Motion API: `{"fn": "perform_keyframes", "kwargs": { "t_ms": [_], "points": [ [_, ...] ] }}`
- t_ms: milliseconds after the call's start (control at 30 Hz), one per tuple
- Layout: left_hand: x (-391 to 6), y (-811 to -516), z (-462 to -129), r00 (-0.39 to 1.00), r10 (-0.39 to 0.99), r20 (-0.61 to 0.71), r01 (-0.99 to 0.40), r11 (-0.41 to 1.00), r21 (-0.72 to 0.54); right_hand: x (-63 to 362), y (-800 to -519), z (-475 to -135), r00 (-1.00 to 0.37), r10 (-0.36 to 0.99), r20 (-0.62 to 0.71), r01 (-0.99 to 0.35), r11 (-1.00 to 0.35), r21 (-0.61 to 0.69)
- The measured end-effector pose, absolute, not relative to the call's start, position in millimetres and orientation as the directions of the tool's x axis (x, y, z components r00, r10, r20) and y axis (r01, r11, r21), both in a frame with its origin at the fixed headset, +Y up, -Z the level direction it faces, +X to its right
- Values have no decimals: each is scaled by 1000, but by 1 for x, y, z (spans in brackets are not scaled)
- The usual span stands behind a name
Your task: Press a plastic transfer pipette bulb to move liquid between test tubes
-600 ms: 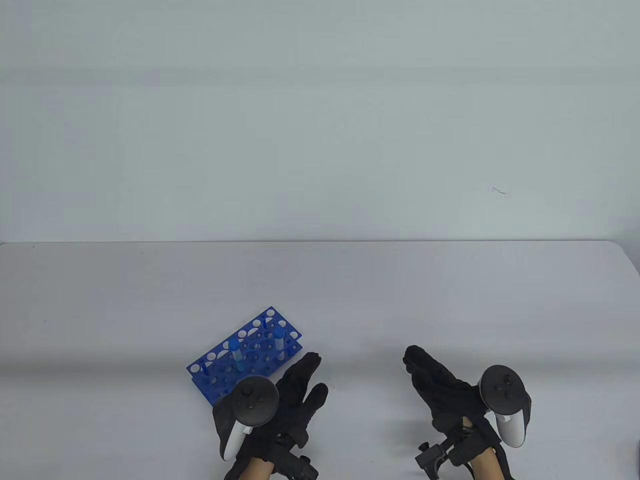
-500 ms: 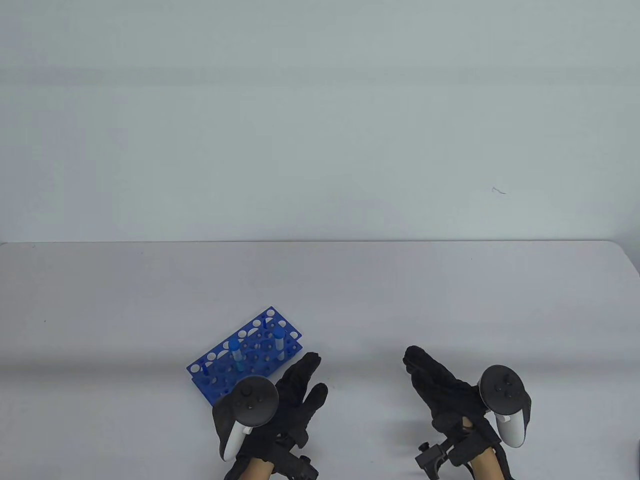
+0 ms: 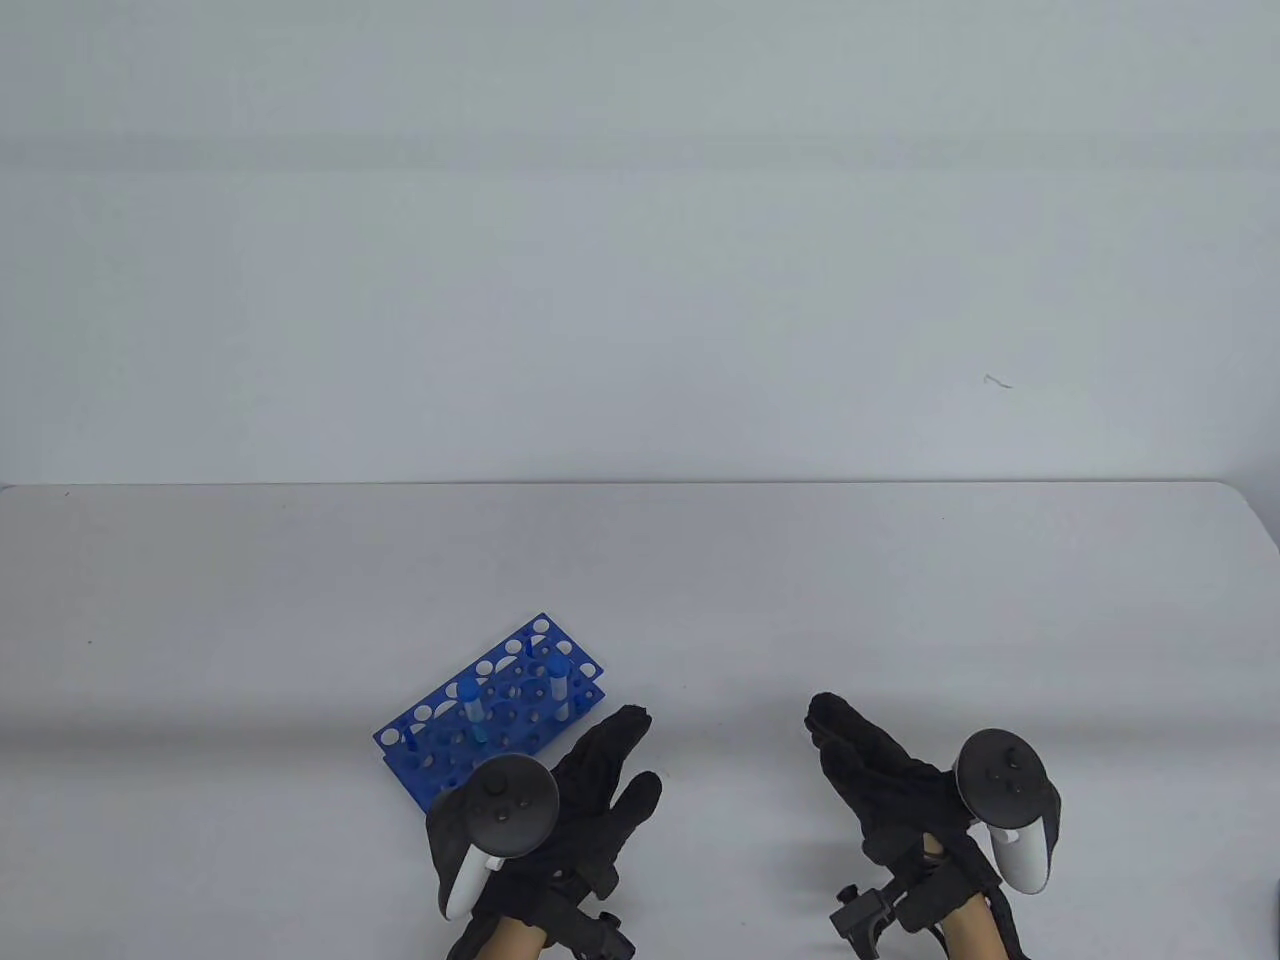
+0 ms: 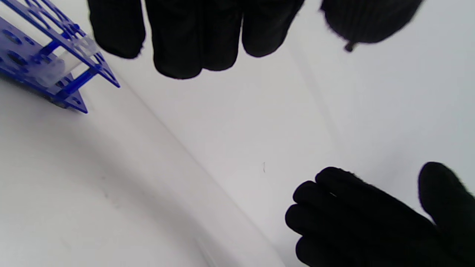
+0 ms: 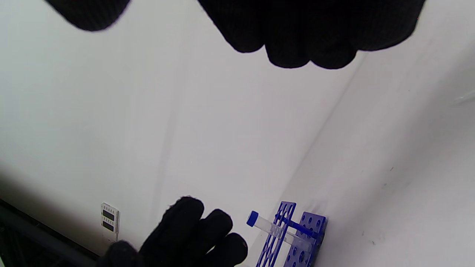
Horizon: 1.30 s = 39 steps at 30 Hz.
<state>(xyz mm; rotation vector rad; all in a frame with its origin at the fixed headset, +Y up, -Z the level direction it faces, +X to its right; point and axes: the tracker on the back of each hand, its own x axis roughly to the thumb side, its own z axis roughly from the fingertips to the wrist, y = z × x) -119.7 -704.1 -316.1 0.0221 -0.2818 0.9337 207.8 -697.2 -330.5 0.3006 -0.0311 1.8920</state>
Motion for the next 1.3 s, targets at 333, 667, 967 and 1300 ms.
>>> {"fn": "perform_keyframes", "kwargs": {
  "t_ms": [333, 667, 967, 1300],
  "points": [
    [-122, -700, -317, 537, 800, 268, -813, 575, -90, 207, -699, -333, -309, 928, 209, -930, -341, 137],
    [-142, -645, -290, 580, 685, 441, -794, 596, 119, 207, -701, -334, -318, 926, 202, -927, -348, 138],
    [-195, -618, -280, 833, 516, 198, -546, 714, 438, 205, -695, -331, -332, 916, 227, -920, -368, 138],
    [-250, -709, -354, 968, 174, -183, -197, 973, -120, 206, -694, -334, -360, 906, 224, -909, -394, 136]
  ]
}}
